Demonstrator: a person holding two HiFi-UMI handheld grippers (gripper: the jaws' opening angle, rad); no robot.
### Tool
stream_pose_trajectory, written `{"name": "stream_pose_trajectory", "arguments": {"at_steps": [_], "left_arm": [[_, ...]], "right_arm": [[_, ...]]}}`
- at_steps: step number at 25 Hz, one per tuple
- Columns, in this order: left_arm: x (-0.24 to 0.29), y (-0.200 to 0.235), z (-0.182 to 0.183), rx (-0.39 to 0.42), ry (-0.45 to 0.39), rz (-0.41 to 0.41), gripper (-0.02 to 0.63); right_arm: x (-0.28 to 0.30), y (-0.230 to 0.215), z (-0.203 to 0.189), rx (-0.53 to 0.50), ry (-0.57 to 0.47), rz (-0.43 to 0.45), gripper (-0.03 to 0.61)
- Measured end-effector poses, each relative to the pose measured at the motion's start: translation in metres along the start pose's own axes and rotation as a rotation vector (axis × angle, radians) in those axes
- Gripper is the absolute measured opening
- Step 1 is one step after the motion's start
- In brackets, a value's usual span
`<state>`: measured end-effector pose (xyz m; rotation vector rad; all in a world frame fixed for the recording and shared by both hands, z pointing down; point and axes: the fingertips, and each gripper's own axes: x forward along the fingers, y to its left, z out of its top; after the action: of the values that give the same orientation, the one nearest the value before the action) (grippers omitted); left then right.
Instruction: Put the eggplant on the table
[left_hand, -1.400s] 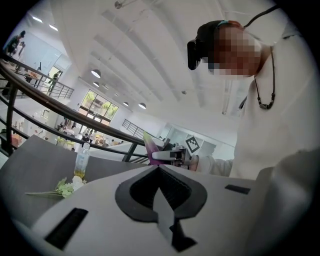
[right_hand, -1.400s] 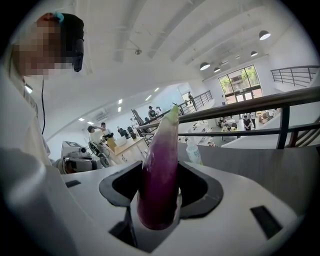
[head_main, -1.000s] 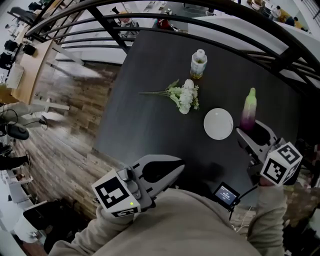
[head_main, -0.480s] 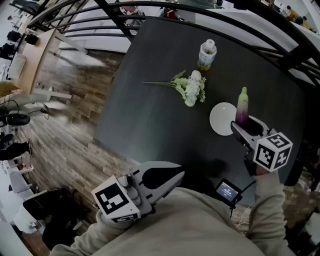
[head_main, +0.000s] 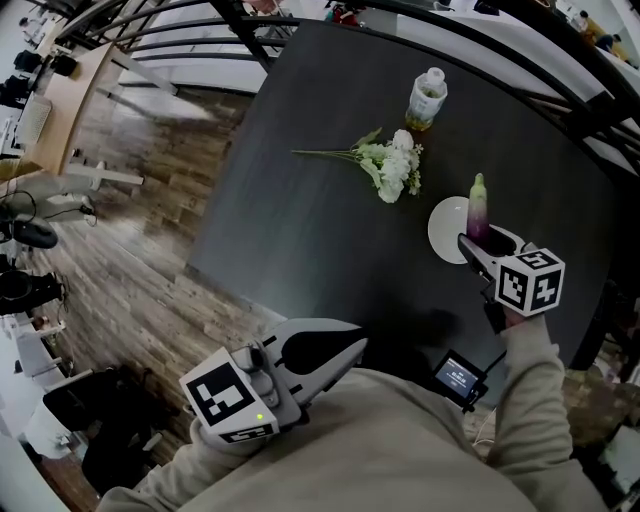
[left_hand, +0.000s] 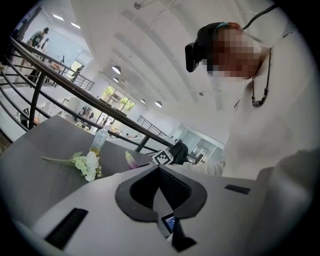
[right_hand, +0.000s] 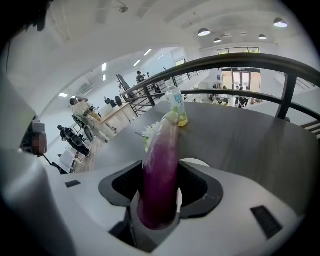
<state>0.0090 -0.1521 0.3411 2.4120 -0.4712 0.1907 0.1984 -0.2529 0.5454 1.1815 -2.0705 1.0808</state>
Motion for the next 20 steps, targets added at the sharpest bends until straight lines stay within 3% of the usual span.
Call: {"name": "stream_pose_trajectory", "arguments": {"at_steps": [20], "left_arm": [[-0.019,0.02,-0.015,-0.052,0.015,0.043,0.005]], "right_arm": [[0.061,-0.042,-0.054,-0.005,0.188,-0.099,0.232]]}}
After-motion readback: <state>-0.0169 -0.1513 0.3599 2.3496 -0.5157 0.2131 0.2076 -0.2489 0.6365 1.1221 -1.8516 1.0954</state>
